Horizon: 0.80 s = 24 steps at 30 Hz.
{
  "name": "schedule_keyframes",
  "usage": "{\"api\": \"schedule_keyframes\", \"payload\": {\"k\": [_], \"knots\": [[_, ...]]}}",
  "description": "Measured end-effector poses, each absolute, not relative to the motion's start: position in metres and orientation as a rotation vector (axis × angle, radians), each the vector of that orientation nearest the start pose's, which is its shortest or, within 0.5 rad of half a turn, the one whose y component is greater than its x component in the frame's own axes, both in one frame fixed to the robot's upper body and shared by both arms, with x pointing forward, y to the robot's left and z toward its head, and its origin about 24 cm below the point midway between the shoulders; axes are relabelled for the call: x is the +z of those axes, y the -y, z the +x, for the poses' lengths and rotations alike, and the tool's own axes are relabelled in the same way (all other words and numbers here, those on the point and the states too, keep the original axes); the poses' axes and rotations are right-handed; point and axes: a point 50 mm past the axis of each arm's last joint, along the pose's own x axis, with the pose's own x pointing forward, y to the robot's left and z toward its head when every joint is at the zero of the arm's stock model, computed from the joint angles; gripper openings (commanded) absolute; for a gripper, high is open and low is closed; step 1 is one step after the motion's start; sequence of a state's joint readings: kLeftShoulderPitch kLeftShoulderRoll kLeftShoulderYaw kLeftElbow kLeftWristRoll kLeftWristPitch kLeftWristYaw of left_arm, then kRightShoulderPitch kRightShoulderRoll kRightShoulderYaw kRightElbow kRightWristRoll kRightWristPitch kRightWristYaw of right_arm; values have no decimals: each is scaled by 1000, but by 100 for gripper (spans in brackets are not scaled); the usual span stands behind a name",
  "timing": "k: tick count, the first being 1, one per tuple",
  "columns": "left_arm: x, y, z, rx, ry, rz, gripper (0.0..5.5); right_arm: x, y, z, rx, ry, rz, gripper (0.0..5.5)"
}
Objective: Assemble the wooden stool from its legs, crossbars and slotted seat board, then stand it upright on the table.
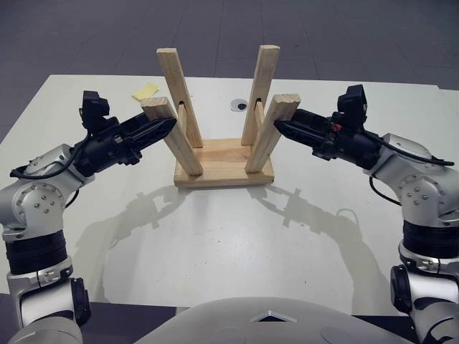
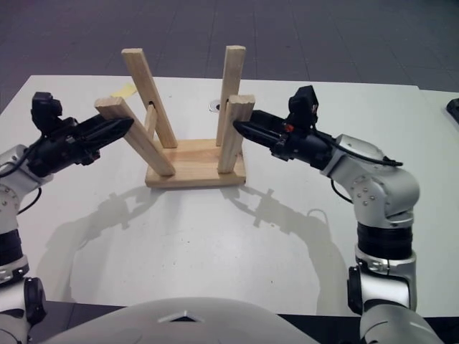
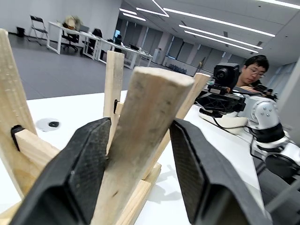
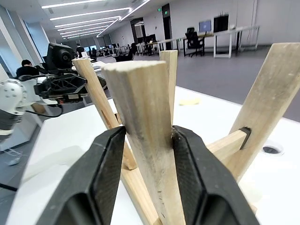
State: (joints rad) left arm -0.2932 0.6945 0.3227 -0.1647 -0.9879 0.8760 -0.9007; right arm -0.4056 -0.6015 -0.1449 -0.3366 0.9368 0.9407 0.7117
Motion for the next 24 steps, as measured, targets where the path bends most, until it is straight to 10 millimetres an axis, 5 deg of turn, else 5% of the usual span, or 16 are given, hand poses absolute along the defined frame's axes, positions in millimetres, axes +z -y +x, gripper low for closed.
{"api": "schedule_keyframes", "payload": {"k": [6, 12, 17, 24], "knots": [[204, -227, 258, -1119, -257, -389, 168, 221, 164, 269, 1120, -381, 276, 157], [225, -217, 291, -1083, -419, -449, 147, 251, 157, 301, 1029, -589, 339, 157], [219, -213, 331, -976, -440, -512, 146, 247, 148, 334, 888, -632, 465, 157], [164, -216, 360, -856, -535, -718, 147, 202, 129, 371, 704, -731, 640, 157]]}}
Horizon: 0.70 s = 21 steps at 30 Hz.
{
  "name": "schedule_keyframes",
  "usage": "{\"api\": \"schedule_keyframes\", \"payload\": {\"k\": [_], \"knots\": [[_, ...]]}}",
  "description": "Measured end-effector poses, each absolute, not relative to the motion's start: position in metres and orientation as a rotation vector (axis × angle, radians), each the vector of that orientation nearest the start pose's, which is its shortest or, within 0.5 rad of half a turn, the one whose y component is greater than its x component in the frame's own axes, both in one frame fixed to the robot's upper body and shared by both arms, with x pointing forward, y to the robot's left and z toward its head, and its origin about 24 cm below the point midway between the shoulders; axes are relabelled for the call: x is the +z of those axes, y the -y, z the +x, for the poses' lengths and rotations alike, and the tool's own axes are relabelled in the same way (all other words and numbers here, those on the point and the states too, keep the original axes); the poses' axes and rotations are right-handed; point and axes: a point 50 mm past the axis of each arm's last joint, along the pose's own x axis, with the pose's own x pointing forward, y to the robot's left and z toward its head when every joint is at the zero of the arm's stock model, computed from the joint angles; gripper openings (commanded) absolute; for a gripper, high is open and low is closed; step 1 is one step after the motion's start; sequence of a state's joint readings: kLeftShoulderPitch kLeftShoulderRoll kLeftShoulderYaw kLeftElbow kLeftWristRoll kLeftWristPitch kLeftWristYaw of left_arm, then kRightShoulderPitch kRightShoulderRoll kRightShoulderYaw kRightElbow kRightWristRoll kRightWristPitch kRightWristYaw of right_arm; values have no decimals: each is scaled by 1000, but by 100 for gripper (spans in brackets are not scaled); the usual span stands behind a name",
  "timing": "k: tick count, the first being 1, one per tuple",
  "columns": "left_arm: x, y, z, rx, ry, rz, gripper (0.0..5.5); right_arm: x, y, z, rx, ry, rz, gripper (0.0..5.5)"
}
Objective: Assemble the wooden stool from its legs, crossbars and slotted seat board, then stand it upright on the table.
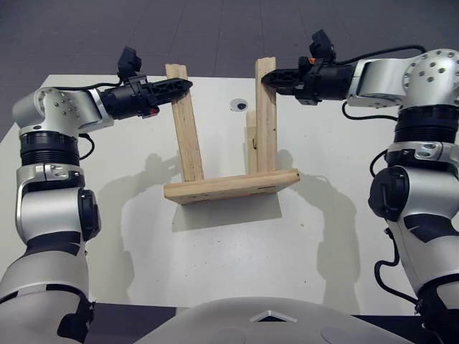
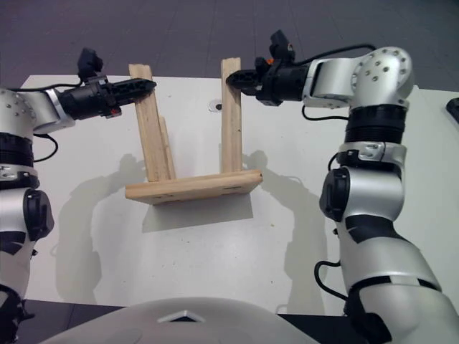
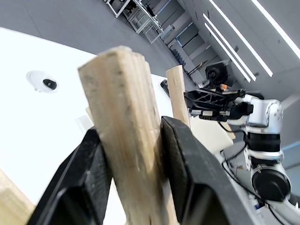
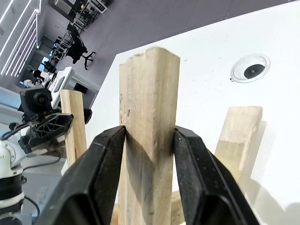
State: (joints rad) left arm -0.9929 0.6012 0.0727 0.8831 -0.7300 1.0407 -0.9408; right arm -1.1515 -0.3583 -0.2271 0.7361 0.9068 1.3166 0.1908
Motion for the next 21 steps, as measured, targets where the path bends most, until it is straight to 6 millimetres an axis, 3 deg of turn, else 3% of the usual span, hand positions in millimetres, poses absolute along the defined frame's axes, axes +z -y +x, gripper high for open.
{"api": "schedule_keyframes", "payload": {"k": [3, 8, 10, 12, 16, 21], "knots": [[152, -218, 365, -800, -554, -755, 150, 191, 119, 382, 649, -741, 674, 157], [149, -216, 373, -771, -508, -763, 152, 191, 115, 391, 598, -726, 699, 157], [149, -216, 374, -763, -497, -763, 152, 190, 114, 393, 589, -721, 698, 204], [147, -216, 375, -757, -485, -766, 199, 191, 111, 395, 577, -713, 691, 233], [150, -200, 389, -717, -439, -553, 286, 179, 88, 395, 578, -755, 644, 305], [148, -204, 390, -682, -419, -535, 360, 180, 86, 397, 604, -726, 668, 374]]}}
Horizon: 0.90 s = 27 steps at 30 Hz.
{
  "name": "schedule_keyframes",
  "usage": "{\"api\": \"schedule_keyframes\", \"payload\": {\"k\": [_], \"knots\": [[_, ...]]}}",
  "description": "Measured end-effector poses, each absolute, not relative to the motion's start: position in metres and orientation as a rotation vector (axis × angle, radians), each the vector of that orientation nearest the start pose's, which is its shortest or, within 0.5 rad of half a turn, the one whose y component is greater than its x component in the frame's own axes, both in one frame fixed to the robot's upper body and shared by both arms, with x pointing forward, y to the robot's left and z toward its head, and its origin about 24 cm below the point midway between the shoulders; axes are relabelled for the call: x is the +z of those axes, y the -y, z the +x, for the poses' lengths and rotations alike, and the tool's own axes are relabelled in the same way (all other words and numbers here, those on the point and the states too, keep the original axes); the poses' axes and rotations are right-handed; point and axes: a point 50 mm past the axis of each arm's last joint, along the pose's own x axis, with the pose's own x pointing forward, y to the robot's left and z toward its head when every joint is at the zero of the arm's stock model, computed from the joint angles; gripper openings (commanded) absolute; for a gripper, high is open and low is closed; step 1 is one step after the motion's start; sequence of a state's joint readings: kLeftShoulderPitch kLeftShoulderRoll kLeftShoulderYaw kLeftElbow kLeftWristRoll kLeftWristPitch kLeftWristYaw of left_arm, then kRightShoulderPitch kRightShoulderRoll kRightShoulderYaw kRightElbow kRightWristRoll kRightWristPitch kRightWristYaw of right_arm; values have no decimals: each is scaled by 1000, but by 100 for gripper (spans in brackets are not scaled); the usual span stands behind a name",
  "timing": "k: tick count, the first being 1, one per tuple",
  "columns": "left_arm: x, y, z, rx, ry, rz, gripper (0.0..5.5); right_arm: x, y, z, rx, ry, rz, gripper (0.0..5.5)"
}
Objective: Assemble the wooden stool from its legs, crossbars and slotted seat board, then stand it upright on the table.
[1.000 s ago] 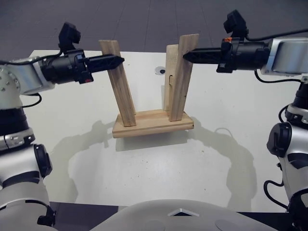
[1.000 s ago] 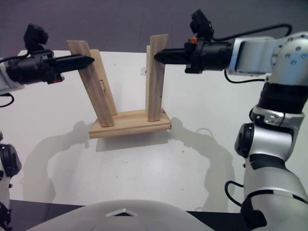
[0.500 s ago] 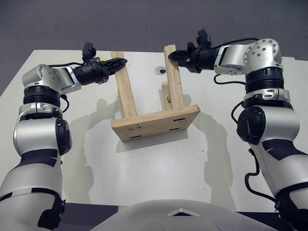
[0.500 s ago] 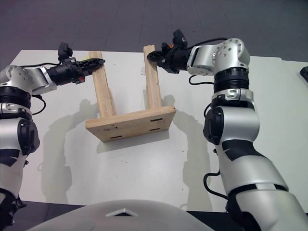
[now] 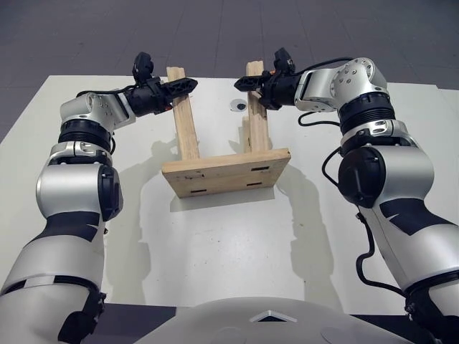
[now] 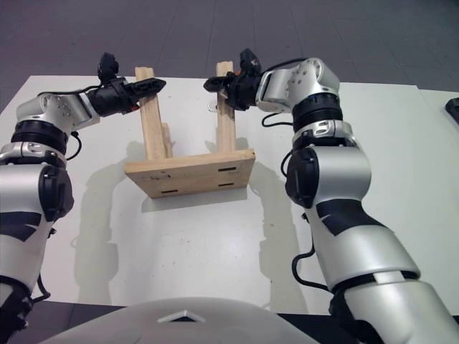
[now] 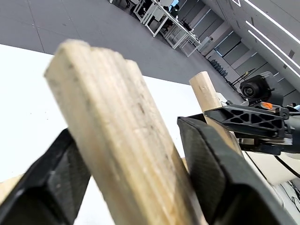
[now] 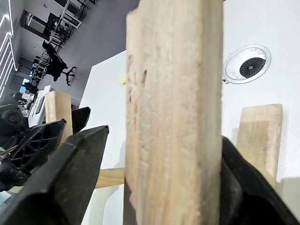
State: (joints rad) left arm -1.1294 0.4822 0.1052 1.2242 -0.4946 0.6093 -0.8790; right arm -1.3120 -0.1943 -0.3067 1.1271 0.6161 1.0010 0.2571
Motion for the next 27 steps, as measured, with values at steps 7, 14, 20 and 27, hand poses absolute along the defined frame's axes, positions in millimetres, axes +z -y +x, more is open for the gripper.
{"api": "schedule_keyframes", "payload": {"k": [7, 14, 20, 27], "knots": [[142, -209, 386, -675, -433, -609, 472, 181, 87, 397, 628, -699, 688, 480], [146, -213, 384, -710, -368, -740, 537, 184, 91, 398, 658, -673, 735, 539], [155, -220, 384, -714, -275, -822, 537, 189, 102, 400, 642, -632, 730, 539], [153, -254, 384, -480, -120, -932, 537, 194, 134, 413, 508, -372, 702, 539]]}}
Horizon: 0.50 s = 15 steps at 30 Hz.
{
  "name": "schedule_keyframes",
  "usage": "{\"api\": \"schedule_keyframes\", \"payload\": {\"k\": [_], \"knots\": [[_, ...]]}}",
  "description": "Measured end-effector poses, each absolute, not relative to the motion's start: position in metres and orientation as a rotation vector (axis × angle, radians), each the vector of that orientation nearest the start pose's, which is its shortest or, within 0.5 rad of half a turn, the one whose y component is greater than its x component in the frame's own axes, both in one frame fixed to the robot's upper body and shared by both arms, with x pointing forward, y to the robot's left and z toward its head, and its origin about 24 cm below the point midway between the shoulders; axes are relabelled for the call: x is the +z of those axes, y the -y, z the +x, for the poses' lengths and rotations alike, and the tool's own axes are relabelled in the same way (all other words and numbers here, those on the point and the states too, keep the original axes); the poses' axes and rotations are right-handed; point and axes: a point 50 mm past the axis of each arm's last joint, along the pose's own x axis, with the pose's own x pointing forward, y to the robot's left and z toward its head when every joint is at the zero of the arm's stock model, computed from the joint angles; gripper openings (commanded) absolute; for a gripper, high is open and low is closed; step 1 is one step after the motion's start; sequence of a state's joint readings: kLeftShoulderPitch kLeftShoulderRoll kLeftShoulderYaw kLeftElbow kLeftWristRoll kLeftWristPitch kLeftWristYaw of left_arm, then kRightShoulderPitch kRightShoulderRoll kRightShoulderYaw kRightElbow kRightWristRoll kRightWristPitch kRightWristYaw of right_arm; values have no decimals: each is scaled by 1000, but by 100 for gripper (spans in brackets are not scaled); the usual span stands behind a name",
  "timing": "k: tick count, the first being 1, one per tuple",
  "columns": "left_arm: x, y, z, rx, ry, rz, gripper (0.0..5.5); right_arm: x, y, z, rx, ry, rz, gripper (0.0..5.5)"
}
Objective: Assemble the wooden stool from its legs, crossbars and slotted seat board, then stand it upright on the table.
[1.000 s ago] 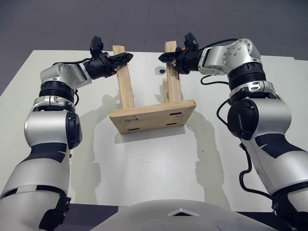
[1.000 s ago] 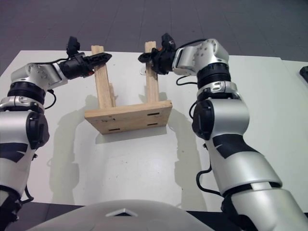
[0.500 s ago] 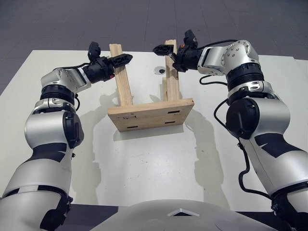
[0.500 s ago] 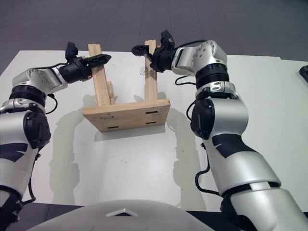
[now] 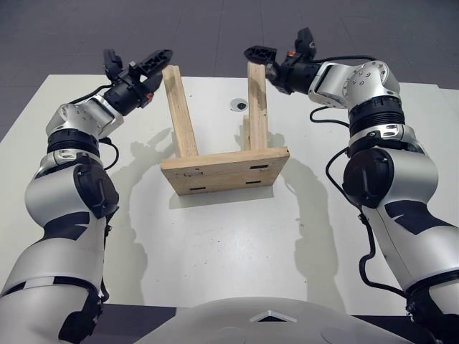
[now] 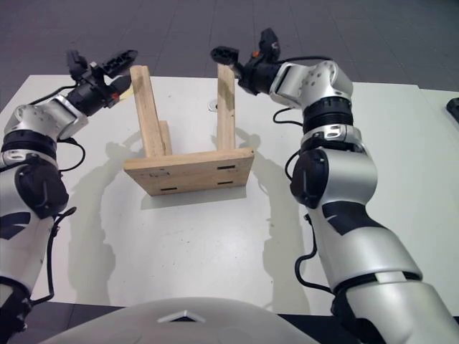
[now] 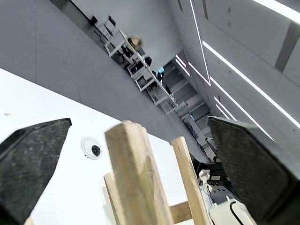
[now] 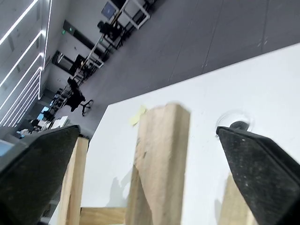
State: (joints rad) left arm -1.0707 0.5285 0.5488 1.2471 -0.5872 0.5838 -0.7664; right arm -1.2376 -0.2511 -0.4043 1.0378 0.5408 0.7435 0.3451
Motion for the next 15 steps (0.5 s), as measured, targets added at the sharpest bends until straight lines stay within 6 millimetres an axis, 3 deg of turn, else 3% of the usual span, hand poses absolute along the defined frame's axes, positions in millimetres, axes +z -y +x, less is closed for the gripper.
{"api": "schedule_keyframes", "payload": {"k": [4, 6, 10, 15], "knots": [[146, -289, 378, -229, 58, -1029, 537, 193, 169, 416, 316, -78, 596, 539], [155, -309, 367, -223, 203, -1001, 537, 198, 187, 408, 256, 97, 481, 539], [182, -326, 346, -270, 386, -882, 537, 198, 199, 393, 269, 196, 423, 539], [197, -332, 314, -334, 448, -731, 537, 199, 209, 372, 320, 250, 414, 539]]}}
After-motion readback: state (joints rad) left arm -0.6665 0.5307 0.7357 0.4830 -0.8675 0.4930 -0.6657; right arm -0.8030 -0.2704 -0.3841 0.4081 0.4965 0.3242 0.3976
